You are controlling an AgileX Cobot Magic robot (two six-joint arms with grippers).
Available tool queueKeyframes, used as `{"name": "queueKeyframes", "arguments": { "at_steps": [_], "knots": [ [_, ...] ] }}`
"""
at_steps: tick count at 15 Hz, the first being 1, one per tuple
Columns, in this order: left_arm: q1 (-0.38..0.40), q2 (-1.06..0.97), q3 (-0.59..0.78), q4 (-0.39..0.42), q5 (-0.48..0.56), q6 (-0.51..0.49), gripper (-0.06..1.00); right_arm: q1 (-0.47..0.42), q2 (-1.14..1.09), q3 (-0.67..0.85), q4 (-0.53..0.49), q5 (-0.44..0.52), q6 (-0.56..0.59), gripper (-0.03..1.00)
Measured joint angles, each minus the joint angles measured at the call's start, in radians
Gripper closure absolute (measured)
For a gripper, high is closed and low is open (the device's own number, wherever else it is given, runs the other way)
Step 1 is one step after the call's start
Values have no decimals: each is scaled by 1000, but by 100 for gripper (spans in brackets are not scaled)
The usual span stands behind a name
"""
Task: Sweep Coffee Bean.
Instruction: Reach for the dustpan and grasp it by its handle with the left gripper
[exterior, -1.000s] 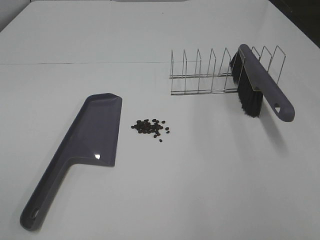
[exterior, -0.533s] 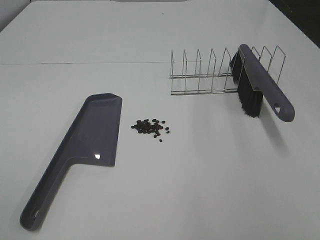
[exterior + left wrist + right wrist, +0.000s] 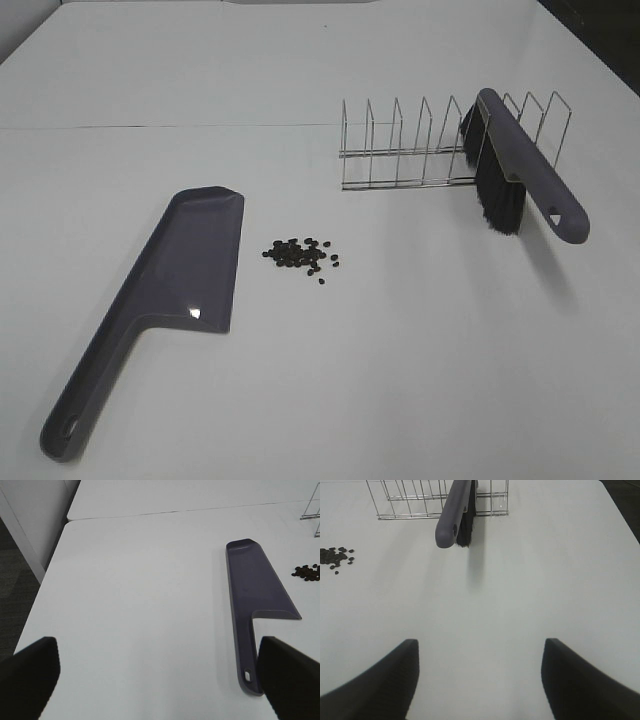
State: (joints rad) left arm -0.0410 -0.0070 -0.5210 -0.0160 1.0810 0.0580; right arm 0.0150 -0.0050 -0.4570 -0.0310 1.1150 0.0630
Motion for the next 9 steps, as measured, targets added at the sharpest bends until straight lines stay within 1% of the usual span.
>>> {"name": "queueKeyframes", "arguments": {
  "at_steps": [4, 7, 9],
  "knots": [
    [0, 0, 0, 0, 0, 0, -3, 0, 0, 0, 0, 0, 0, 37],
    [0, 0, 0, 16, 0, 0, -3, 0, 0, 0, 0, 0, 0, 37],
    [0, 46, 1, 16, 1, -1, -3, 0, 0, 0, 0, 0, 0, 37]
  ]
}}
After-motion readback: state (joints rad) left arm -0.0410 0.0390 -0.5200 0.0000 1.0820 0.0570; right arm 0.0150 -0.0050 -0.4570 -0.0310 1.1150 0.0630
